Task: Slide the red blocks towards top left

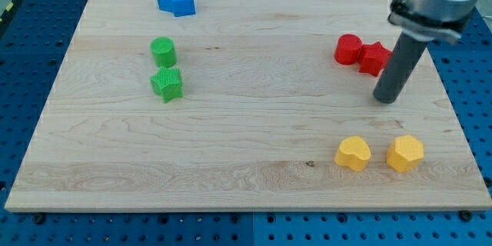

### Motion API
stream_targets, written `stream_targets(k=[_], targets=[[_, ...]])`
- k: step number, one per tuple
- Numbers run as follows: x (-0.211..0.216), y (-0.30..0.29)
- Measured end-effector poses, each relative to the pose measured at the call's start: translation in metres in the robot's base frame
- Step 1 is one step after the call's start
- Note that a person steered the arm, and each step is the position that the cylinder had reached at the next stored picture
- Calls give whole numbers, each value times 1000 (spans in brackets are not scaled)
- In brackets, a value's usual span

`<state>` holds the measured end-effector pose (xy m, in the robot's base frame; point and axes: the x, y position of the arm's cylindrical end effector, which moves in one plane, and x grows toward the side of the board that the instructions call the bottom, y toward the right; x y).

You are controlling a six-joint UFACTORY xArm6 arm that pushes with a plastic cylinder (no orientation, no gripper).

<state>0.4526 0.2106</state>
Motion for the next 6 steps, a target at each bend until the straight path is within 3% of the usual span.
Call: stream_targets(k=[3, 6], targets=[[-93, -8], [-97, -69]])
